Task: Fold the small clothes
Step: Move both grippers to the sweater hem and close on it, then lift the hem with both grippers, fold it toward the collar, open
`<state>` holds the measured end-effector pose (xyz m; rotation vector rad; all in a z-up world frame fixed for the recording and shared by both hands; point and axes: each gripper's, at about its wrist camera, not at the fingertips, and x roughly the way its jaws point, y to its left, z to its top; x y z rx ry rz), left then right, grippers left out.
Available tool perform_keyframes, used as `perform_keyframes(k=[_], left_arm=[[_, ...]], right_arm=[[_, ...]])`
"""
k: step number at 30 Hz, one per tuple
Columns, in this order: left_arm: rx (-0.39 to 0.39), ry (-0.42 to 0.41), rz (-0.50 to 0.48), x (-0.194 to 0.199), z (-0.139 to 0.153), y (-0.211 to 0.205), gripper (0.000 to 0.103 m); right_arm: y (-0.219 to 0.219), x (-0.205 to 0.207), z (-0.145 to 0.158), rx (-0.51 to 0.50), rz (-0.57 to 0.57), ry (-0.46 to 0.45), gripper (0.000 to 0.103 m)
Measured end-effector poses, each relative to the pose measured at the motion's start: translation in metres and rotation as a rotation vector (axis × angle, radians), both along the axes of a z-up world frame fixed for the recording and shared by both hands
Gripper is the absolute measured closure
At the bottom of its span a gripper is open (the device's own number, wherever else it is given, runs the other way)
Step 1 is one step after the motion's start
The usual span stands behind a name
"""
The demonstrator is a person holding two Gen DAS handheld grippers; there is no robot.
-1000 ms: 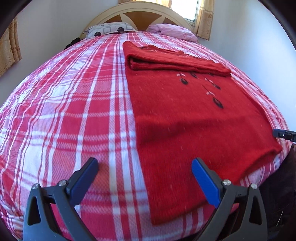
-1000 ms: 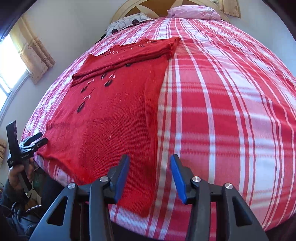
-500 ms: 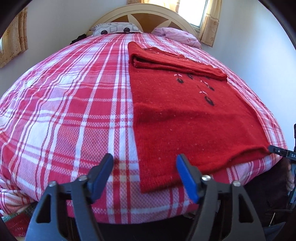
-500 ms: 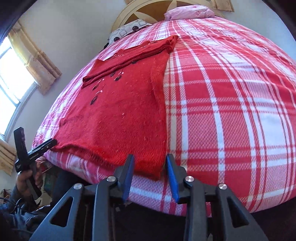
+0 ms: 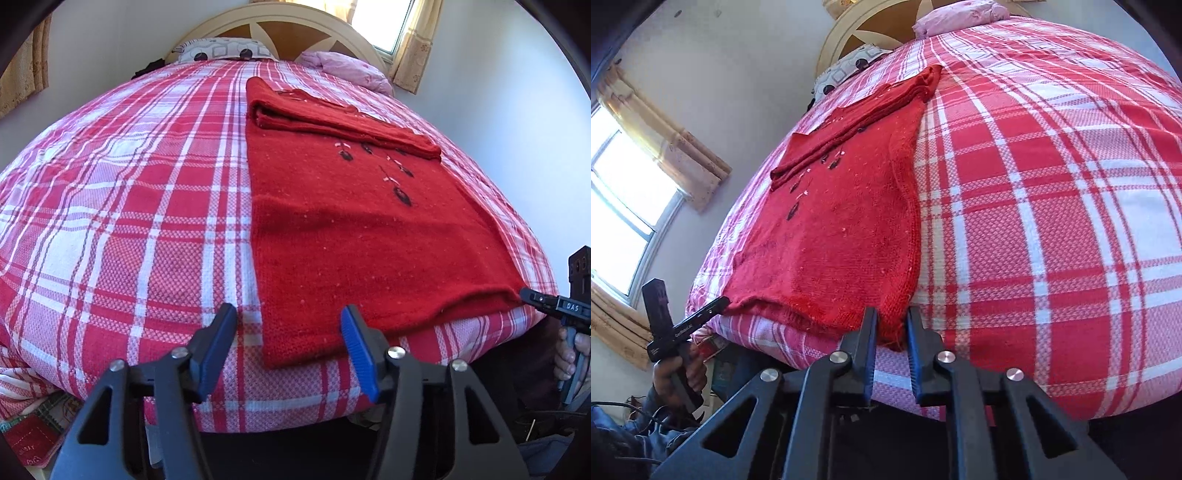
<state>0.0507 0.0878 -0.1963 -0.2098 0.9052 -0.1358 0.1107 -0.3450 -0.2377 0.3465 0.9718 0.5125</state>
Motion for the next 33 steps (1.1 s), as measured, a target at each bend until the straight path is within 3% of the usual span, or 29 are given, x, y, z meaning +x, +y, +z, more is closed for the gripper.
perform_keyframes(k=[3,5,6,9,12,16,19,21,22,23,26,29,33], left_arm=[[-0.013,-0.002,-0.002,0.001,0.000,0.002,0.048],[-0.022,-0.004,-0.006,0.001,0.001,0.003,0.078],[-0.052,0.004,-0.016,0.002,0.001,0.005,0.082],[-0.086,0.010,-0.015,0.002,-0.001,0.006,0.082],[-0.093,0.003,-0.010,0.002,-0.002,0.005,0.074],[-0.105,0.001,-0.026,0.002,0.000,0.003,0.055],[-0.079,0.003,-0.041,0.002,0.000,-0.001,0.053],[-0.063,0.004,-0.045,0.001,0.000,-0.002,0.055],[-0.052,0.007,-0.044,0.002,0.000,-0.001,0.065],[-0.040,0.008,-0.041,0.002,0.000,-0.001,0.080],[-0.102,0.024,-0.026,0.005,-0.002,0.012,0.091],[-0.182,0.024,-0.014,0.006,-0.001,0.023,0.094],[-0.232,-0.016,-0.016,0.004,0.007,0.026,0.095]], right_arm=[[0.000,0.001,-0.001,0.011,-0.003,-0.002,0.087],[-0.004,0.001,-0.001,0.022,-0.013,-0.001,0.087],[-0.006,0.001,-0.001,0.030,-0.019,-0.001,0.087],[-0.010,0.004,-0.004,0.062,-0.021,0.015,0.087],[-0.015,0.006,-0.008,0.110,-0.032,0.033,0.087],[-0.014,0.005,-0.008,0.110,-0.031,0.025,0.087],[-0.010,0.004,-0.006,0.093,-0.022,0.016,0.087],[-0.009,0.003,-0.005,0.081,-0.014,0.012,0.087],[-0.008,0.002,-0.005,0.075,-0.008,0.009,0.087],[-0.006,0.002,-0.005,0.068,-0.005,0.006,0.087],[-0.005,0.000,-0.003,0.060,-0.006,-0.010,0.092],[-0.009,-0.001,0.001,0.107,-0.003,-0.026,0.093],[-0.013,-0.004,0.008,0.148,-0.008,-0.057,0.093]])
